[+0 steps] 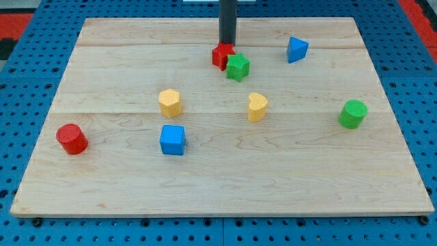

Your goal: Move the red star into the green star

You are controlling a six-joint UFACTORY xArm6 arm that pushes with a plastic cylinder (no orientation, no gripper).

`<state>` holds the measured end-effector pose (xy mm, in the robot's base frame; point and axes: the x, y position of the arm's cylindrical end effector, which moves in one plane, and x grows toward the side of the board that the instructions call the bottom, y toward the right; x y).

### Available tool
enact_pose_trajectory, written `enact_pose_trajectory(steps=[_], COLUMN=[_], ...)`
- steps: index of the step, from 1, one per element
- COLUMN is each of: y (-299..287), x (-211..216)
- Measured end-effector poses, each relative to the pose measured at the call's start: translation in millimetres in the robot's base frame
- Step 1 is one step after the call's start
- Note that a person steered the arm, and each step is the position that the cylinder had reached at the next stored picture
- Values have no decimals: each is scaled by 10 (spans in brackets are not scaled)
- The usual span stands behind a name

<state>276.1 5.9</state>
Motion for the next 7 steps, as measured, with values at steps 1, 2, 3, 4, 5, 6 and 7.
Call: enact_pose_trajectory(steps=[1,2,3,4,5,6,7], y=[-152,-335,-436,-281,-3,150,134], x=[6,94,158,158,158,158,184])
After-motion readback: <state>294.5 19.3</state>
